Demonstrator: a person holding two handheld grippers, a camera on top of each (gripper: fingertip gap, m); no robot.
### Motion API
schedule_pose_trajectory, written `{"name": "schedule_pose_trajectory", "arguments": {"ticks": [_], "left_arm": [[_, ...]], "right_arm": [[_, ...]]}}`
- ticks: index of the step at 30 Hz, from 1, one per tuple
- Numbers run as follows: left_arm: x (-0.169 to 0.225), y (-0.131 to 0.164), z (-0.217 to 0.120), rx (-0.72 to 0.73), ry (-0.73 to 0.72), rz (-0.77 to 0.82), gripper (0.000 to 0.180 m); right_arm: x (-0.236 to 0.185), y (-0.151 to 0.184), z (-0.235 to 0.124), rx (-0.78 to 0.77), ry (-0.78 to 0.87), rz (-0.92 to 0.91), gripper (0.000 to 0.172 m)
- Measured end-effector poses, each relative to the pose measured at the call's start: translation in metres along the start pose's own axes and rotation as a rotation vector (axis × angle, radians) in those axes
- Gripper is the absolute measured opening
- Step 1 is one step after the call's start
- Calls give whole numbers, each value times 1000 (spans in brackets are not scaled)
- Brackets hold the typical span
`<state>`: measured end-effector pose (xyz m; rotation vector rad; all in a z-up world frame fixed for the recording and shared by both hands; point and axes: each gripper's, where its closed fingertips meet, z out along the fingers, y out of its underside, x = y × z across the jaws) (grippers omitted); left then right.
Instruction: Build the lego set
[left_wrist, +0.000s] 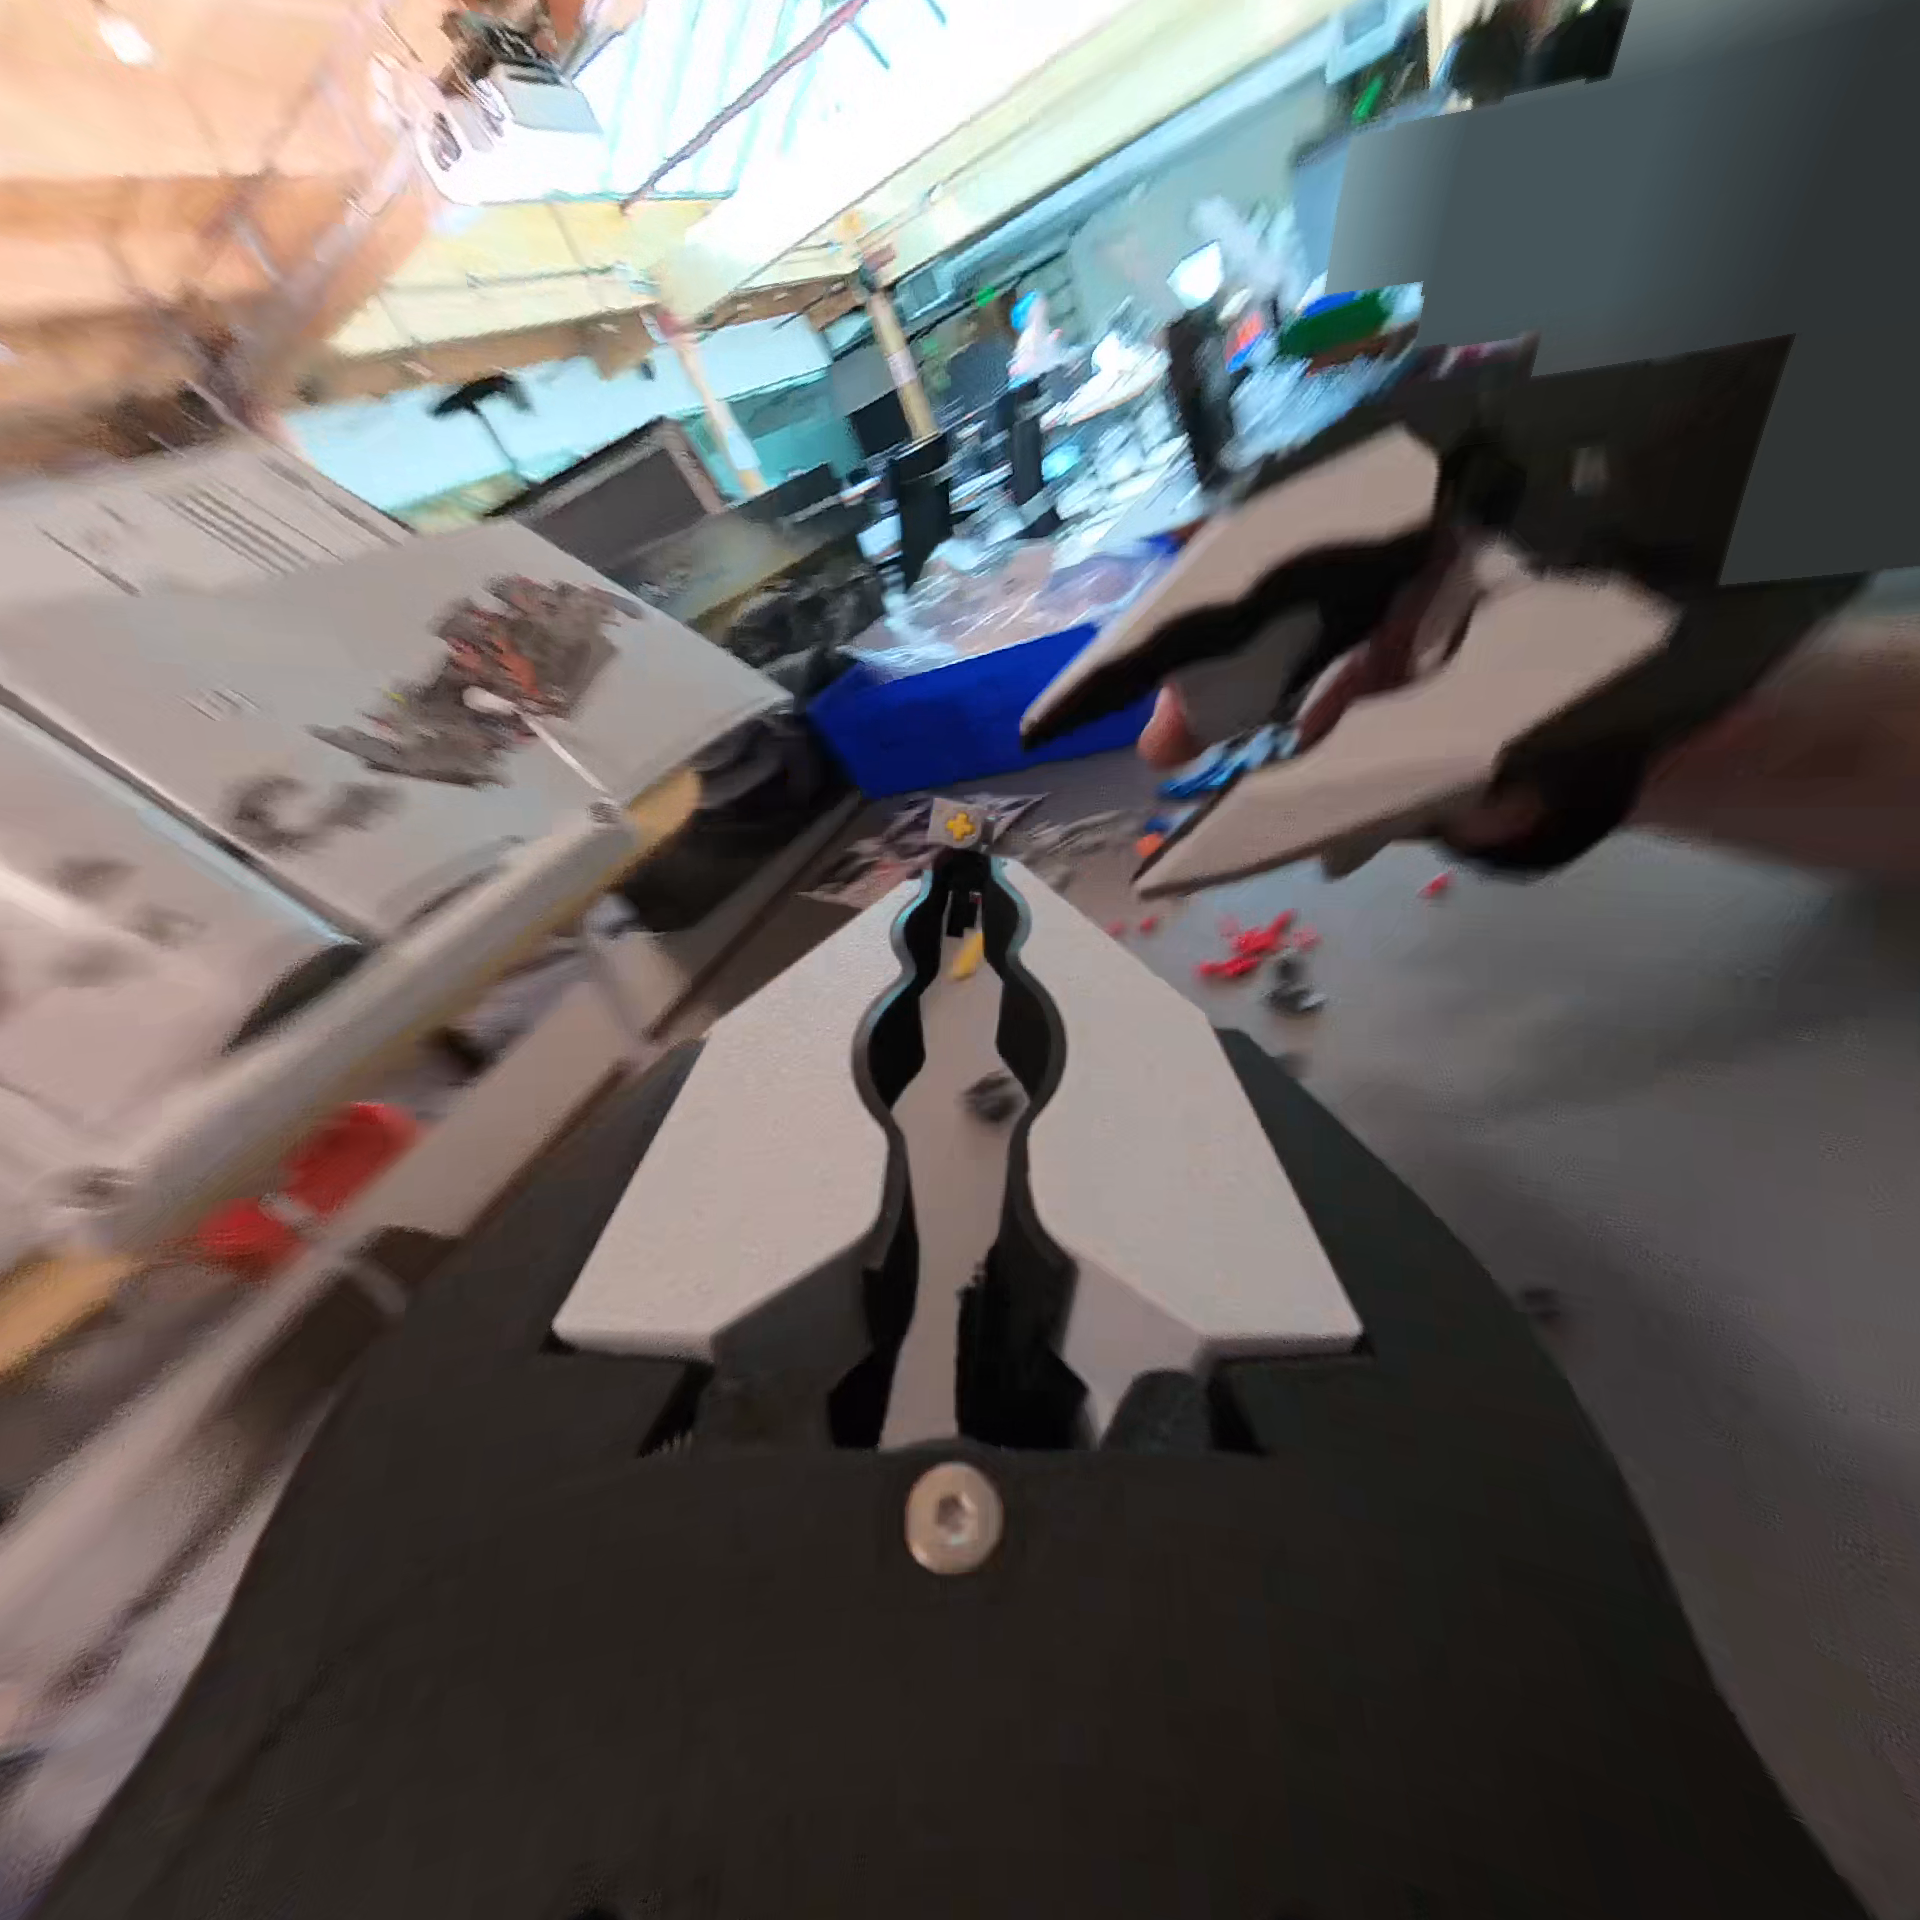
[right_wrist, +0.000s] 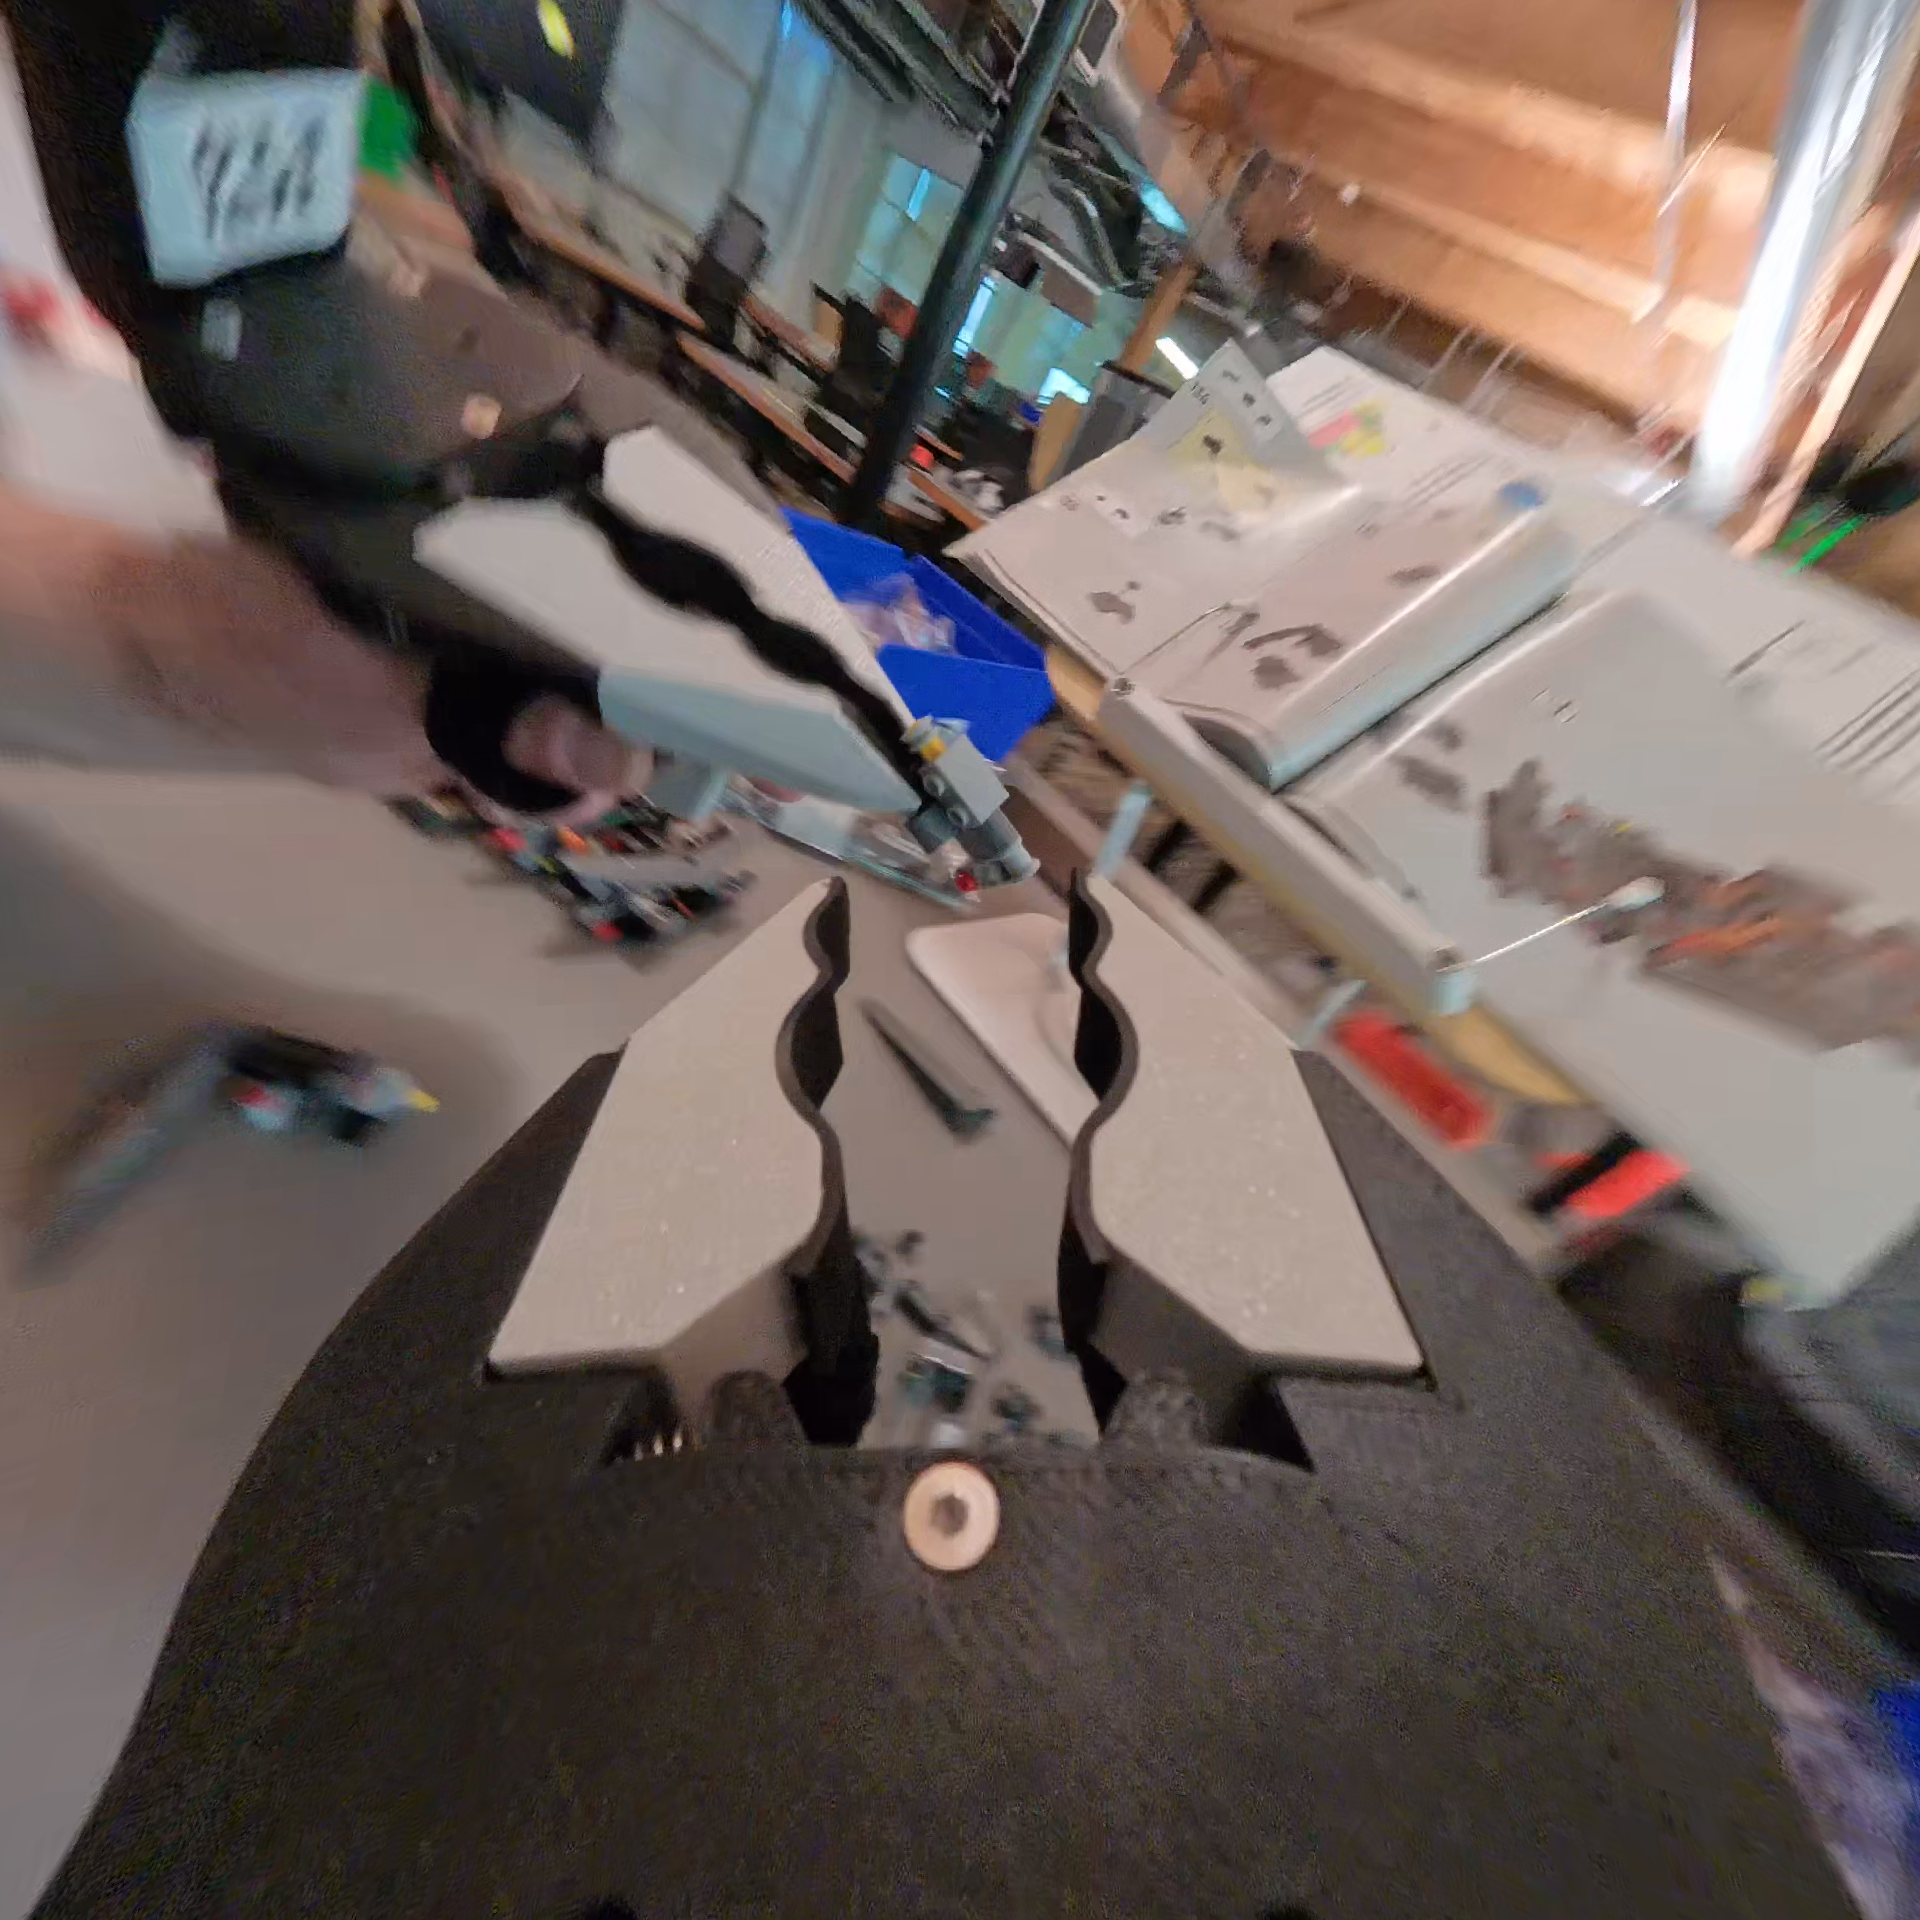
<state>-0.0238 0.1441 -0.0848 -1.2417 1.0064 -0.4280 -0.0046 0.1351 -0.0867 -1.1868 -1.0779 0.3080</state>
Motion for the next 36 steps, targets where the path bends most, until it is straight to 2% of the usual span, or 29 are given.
{"name": "schedule_pose_trajectory", "arguments": {"ticks": [2,6,9,13,18,23,36], "left_arm": [[-6,-2,-1,-53,-128,218,6],[-4,-11,-1,-94,-245,516,6],[-2,-13,-2,-114,-300,751,5],[0,-18,-4,-128,-339,935,6],[3,-20,-5,-122,-349,995,6],[7,-21,-4,-105,-331,1018,6],[10,-28,-1,-52,-341,1010,8]], "right_arm": [[1,-5,0,25,-76,187,48],[0,-16,8,97,-172,413,50],[6,-19,10,130,-199,481,51],[1,-15,14,97,-274,503,52],[2,-18,15,136,-310,522,58],[2,-25,11,202,-344,528,38],[6,-28,6,262,-338,506,37]]}}
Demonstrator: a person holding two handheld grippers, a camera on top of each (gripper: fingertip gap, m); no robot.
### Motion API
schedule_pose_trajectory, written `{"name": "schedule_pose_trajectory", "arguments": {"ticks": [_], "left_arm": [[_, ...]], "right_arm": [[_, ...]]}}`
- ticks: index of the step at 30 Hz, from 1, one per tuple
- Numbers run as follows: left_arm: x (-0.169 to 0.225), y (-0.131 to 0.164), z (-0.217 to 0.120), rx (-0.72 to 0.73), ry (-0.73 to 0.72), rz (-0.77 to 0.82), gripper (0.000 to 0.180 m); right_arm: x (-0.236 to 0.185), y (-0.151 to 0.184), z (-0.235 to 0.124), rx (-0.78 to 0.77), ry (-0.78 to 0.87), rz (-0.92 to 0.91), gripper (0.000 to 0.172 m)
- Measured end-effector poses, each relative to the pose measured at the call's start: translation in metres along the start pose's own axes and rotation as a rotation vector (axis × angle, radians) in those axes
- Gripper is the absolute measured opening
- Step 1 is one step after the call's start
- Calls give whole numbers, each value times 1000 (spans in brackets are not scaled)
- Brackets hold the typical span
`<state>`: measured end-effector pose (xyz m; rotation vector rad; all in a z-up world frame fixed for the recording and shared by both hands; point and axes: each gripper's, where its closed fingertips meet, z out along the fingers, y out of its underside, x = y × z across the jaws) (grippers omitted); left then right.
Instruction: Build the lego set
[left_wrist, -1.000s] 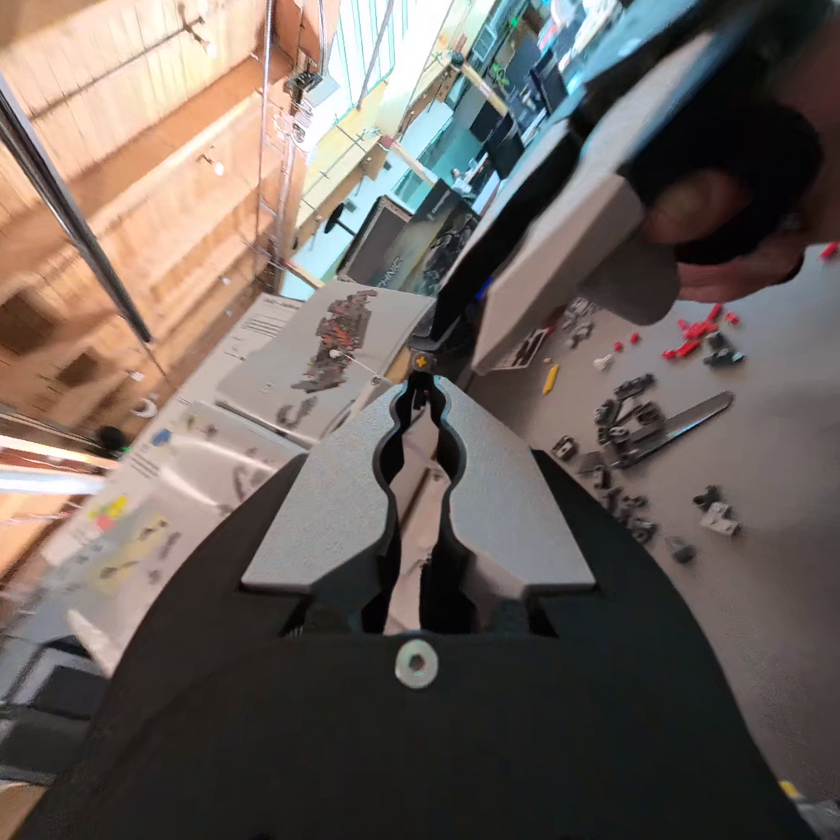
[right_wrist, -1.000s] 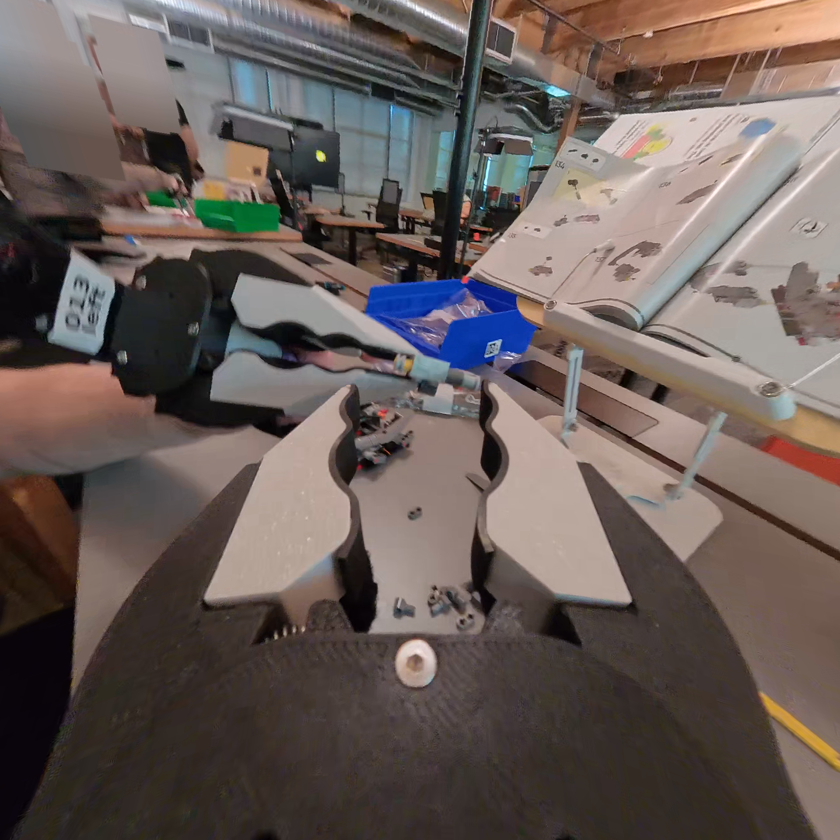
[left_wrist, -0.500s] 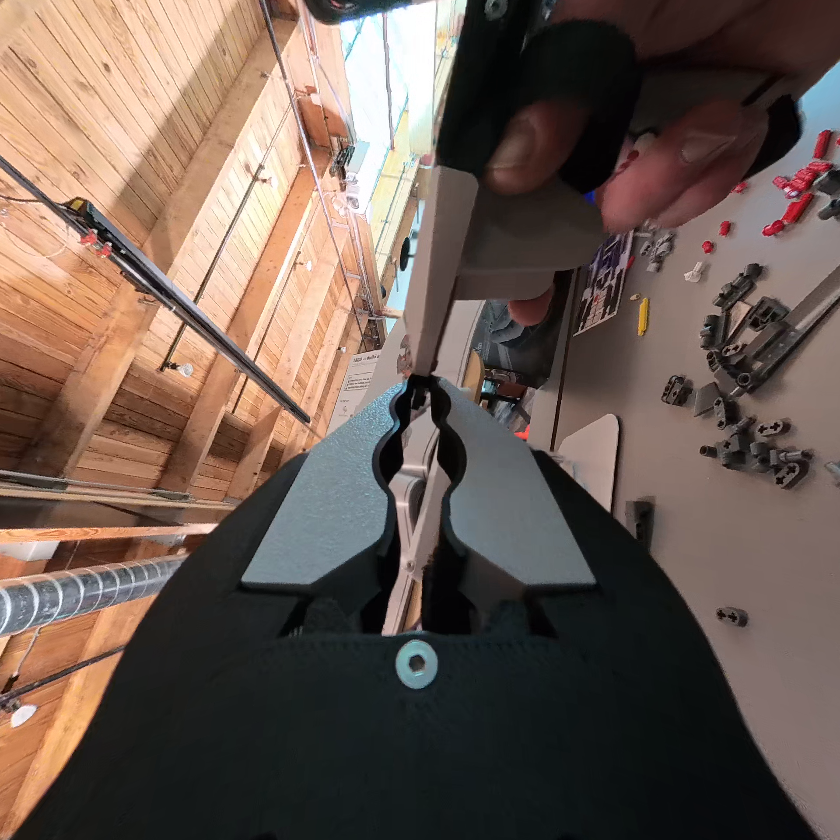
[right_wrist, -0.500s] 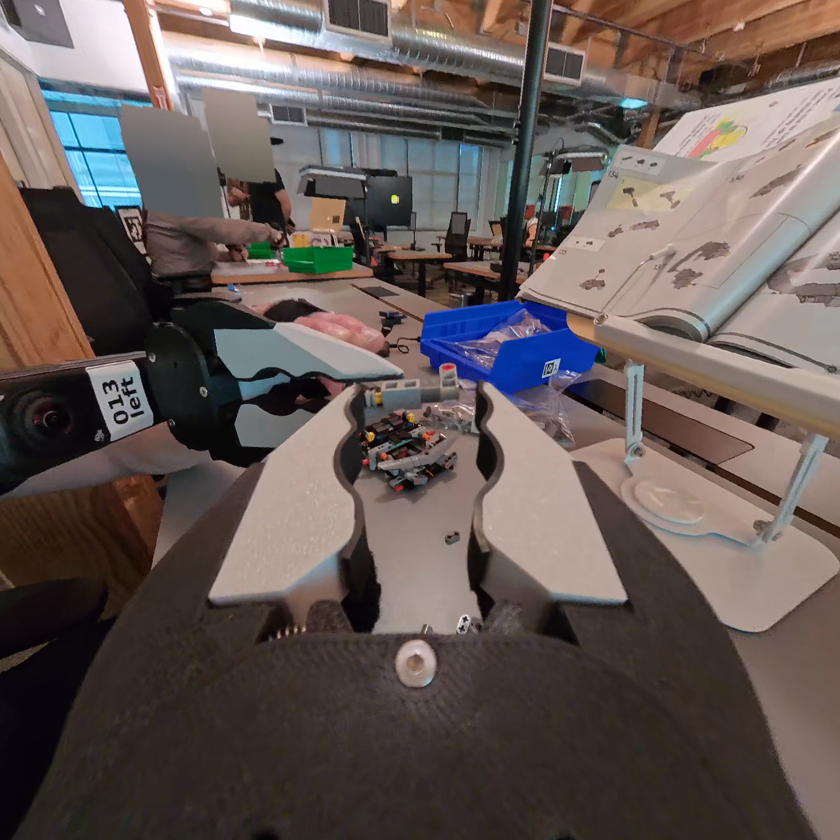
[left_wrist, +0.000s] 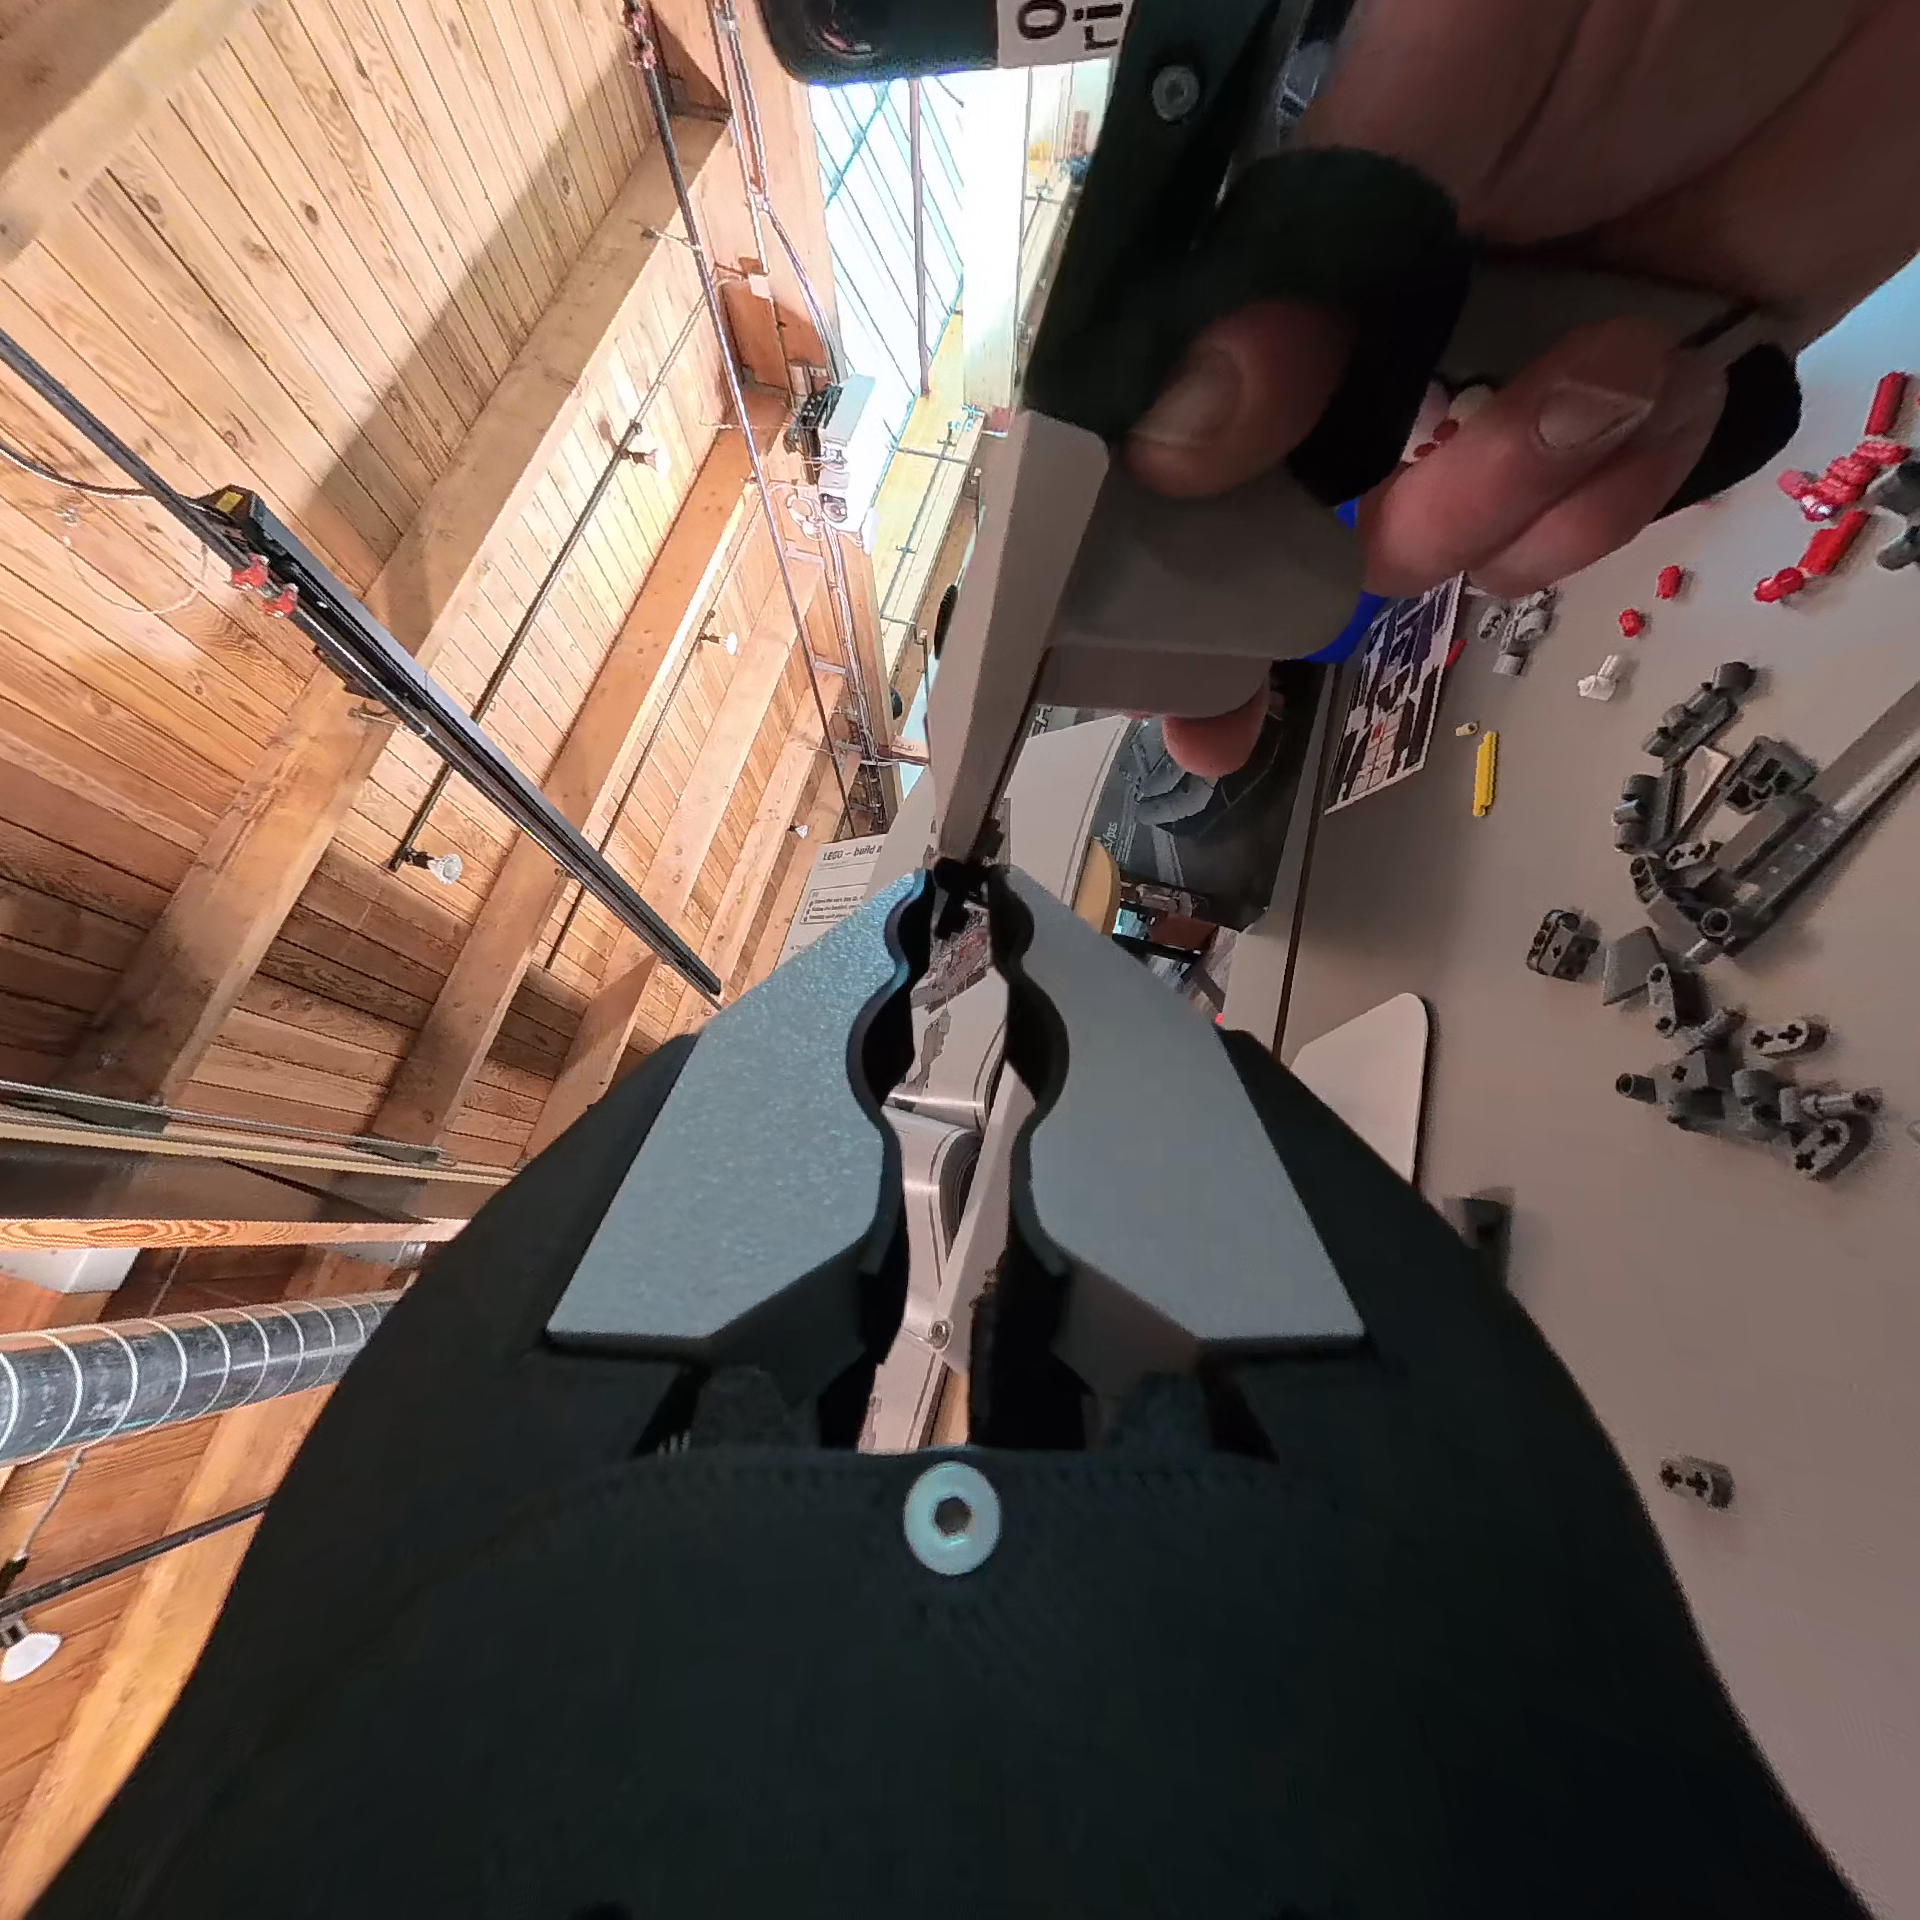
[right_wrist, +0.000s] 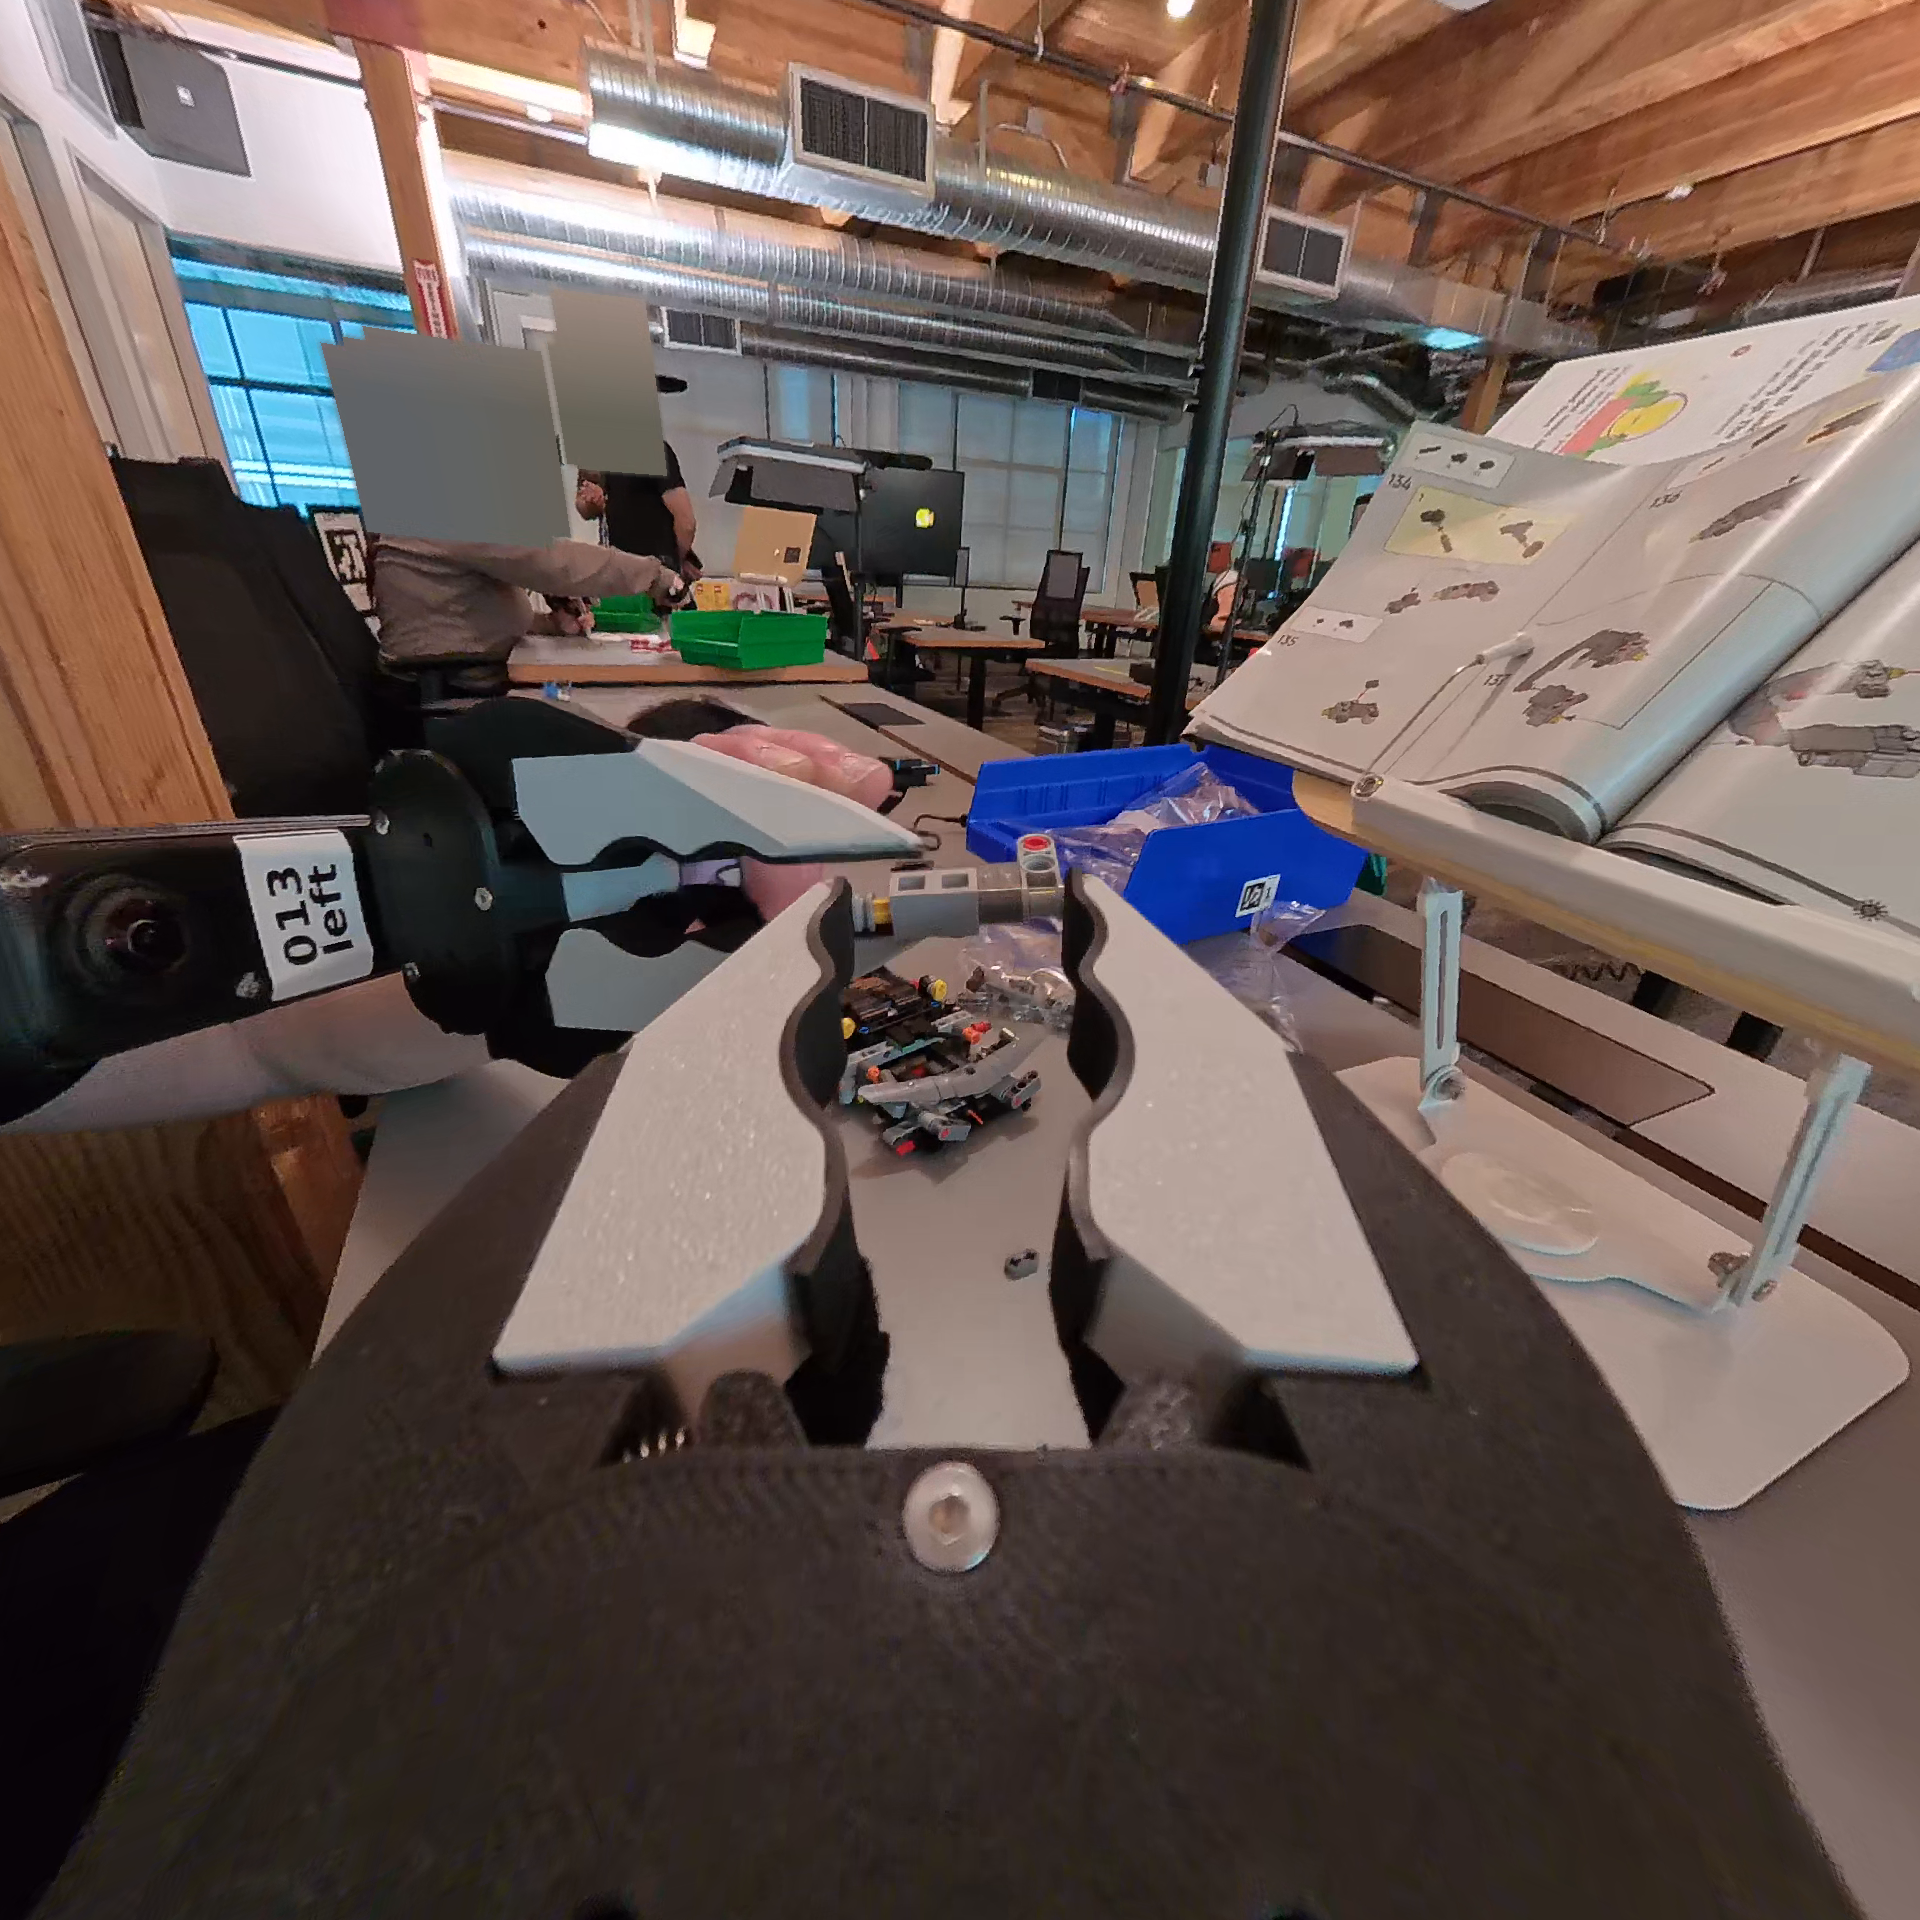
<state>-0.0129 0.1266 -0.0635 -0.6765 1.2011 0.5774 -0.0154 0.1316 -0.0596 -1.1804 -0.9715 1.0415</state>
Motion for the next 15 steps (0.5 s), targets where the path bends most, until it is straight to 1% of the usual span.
{"name": "schedule_pose_trajectory", "arguments": {"ticks": [4,6,7,8,9,10,11,12,15], "left_arm": [[-7,1,-5,10,1,-58,23],[-11,2,-10,22,32,-131,29],[-13,2,-12,30,59,-191,36],[-13,1,-13,46,108,-280,43],[-10,-2,-14,69,190,-375,45],[-10,-5,-14,92,246,-456,49],[-12,-7,-14,112,276,-516,50],[-9,-9,-15,126,335,-562,50],[-6,-13,-15,153,415,-637,51]], "right_arm": [[6,-7,-8,42,0,-2,37],[5,-8,-11,43,-16,-30,37],[2,-9,-12,44,-35,-57,37],[-2,-9,-13,40,-56,-89,37],[-6,-8,-14,27,-75,-130,37],[-9,-6,-14,7,-83,-174,38],[-12,-3,-14,-16,-92,-220,37],[-15,-1,-14,-38,-104,-267,37],[-27,1,-15,-61,-147,-360,38]]}}
